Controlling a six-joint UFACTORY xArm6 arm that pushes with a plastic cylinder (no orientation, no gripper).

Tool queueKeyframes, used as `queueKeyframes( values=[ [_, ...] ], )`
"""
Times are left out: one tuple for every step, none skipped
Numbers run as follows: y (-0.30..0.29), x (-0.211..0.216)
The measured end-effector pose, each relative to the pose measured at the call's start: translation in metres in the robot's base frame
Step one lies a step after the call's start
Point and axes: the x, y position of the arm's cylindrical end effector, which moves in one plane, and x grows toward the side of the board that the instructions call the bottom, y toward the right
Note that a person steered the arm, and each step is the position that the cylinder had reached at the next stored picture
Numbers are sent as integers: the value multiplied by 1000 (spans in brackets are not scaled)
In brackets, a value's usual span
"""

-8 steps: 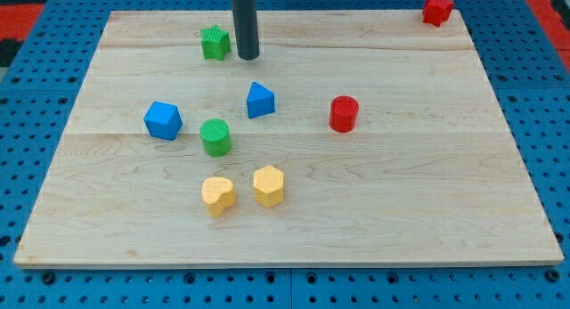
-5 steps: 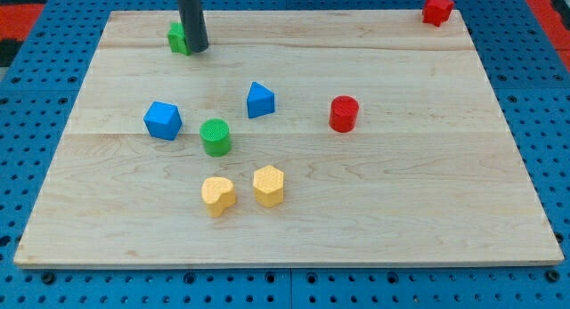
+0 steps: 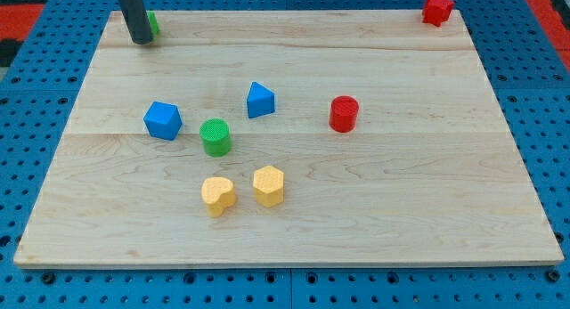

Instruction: Push the green star towards the top left

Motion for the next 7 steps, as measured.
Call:
queueKeyframes(
  values=[
    [2,0],
    [18,0],
    [18,-1],
    [11,-3],
    [6,-9],
    [5,-11],
    [5,-12]
  ],
)
